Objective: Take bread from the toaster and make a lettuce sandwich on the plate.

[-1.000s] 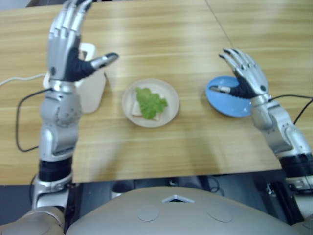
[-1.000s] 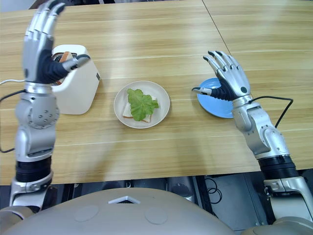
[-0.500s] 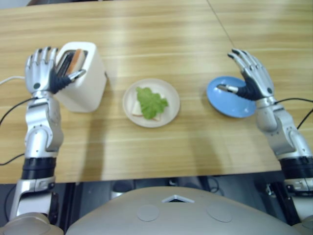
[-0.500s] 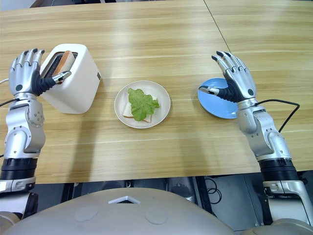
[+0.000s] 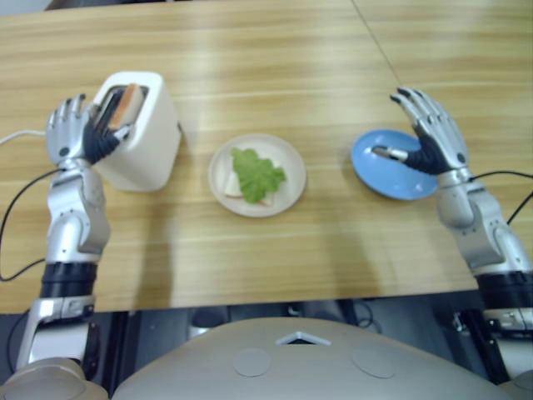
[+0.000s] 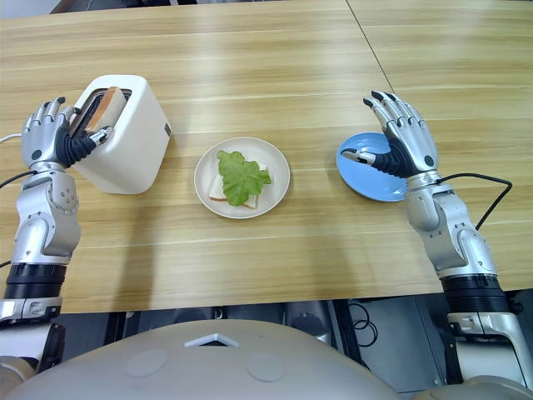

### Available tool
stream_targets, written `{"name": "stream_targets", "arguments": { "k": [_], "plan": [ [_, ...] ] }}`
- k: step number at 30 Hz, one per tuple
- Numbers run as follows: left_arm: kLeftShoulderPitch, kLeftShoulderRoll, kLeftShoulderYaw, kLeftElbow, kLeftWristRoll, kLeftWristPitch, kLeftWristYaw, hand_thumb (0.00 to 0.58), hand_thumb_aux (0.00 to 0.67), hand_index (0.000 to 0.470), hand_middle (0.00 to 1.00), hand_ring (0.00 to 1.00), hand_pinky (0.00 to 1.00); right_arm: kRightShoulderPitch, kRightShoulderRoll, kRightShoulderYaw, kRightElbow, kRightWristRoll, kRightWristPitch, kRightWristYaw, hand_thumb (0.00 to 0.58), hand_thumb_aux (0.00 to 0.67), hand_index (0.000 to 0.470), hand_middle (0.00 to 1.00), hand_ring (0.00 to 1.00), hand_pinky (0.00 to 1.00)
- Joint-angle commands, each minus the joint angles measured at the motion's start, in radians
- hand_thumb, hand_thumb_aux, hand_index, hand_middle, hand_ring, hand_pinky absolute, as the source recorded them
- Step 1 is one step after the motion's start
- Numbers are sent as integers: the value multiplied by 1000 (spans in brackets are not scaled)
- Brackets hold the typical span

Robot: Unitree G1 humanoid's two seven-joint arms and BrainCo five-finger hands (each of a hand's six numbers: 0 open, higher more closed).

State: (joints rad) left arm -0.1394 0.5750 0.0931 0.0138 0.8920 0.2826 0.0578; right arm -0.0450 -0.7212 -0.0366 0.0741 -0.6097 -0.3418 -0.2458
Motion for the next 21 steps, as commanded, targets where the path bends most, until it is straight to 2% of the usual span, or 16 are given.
{"name": "stream_targets", "arguments": {
  "k": [1, 4, 5, 9, 15, 18, 21],
  "plan": [
    [-8, 2, -11, 22, -35, -3, 10, 580, 670, 460, 0, 0, 0, 12, 7, -6, -2, -3, 0, 13, 0, 0, 0, 0, 0, 0],
    [-6, -4, -5, -7, -52, -15, 44, 580, 670, 460, 0, 0, 0, 11, 9, -7, -2, -6, 0, 14, 0, 0, 0, 0, 0, 0],
    [-6, -7, 1, -24, -57, -20, 64, 580, 670, 460, 1000, 1000, 1000, 12, 10, -7, -2, -7, 0, 14, 0, 0, 0, 0, 0, 0],
    [-4, -21, 36, -106, -83, -59, 147, 580, 670, 460, 1000, 1000, 1000, 16, 10, -8, 1, -11, 1, 10, 0, 0, 0, 0, 0, 0],
    [15, -91, 214, -402, -249, -222, 299, 580, 670, 460, 1000, 1000, 1000, 18, 13, -6, 7, -12, 2, 7, 0, 0, 0, 0, 0, 0],
    [6, -119, 275, -491, -371, -281, 281, 580, 670, 460, 1000, 1000, 1000, 15, 21, 0, 15, -11, 0, 5, 0, 0, 0, 0, 0, 0],
    [-25, -147, 231, -513, -520, -301, 179, 580, 670, 460, 1000, 1000, 1000, 9, 33, 11, 24, -15, 0, 3, 0, 0, 0, 0, 0, 0]
  ]
}}
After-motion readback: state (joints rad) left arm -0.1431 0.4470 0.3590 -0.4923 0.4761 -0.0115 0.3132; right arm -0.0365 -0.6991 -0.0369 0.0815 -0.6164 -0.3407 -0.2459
